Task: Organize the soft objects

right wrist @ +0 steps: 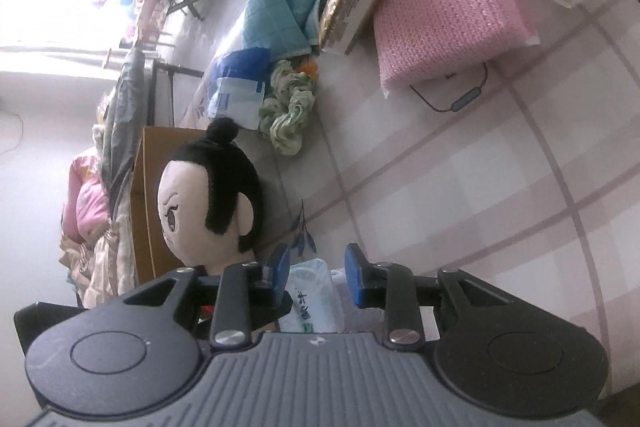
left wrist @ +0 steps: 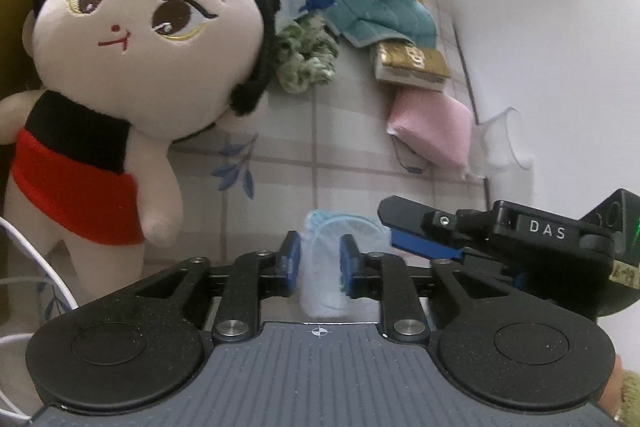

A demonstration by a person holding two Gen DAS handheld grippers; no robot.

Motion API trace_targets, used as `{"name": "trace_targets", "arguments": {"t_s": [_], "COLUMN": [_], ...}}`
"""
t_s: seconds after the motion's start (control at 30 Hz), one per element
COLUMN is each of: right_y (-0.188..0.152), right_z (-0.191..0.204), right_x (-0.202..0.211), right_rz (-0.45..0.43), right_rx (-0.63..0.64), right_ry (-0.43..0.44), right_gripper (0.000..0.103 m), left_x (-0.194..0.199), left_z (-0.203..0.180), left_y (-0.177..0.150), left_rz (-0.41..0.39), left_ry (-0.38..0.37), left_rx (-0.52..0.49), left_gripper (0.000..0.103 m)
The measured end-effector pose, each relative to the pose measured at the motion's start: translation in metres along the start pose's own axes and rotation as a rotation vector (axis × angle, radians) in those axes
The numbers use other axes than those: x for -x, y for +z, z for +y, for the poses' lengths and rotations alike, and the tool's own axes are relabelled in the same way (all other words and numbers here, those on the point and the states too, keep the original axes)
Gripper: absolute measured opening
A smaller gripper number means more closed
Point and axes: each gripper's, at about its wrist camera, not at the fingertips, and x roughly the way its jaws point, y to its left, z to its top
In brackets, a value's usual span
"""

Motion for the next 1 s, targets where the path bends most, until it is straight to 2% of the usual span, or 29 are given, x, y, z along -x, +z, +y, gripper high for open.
{"name": "trace_targets", "arguments": {"t_s": [0.07, 0.13, 0.23, 0.4, 0.53, 0.6, 0.73, 0.9, 1.0], "right_y": [-0.003, -0.005, -0.004, -0.004, -0.002, -0.002, -0.004, -0.007, -0.011], "right_z": [0.003, 0.005, 0.003, -0.006, -0.012, -0.013, -0.006, -0.001, 0.002], "right_x": [0.002, 0.002, 0.001, -0.002, -0.009, -0.014, -0.019, -0.011, -0.007], "right_rz": [0.004, 0.008, 0.014, 0.029, 0.072, 0.098, 0.119, 0.099, 0.089], "right_rx": [0.018, 0.045, 0.047, -0.003, -0.024, -0.031, 0.009, 0.015, 0.017], "right_ry": [-0.007, -0.036, -0.042, -0.025, -0.019, -0.014, -0.021, -0.034, -0.043], "right_gripper": [0.035, 0.055, 0.058, 0.058, 0.055, 0.047, 0.040, 0.029, 0.029], "left_x": [0.001, 0.001, 0.003, -0.007, -0.017, -0.024, -0.037, -0.034, -0.030], "left_z": [0.000, -0.002, -0.010, -0.020, -0.030, -0.036, -0.045, -0.051, -0.053], "left_y": [0.001, 0.003, 0.004, 0.003, 0.003, 0.004, 0.003, 0.002, 0.001], "left_rz": [0.023, 0.038, 0.046, 0.120, 0.179, 0.196, 0.230, 0.202, 0.190], "left_ry": [-0.023, -0.037, -0.029, -0.047, -0.020, 0.005, 0.067, 0.108, 0.112], "left_rx": [0.000, -0.003, -0.077, -0.157, -0.206, -0.229, -0.276, -0.293, -0.293], "left_gripper": [0.067, 0.068, 0.068, 0.068, 0.068, 0.065, 0.061, 0.060, 0.060]}}
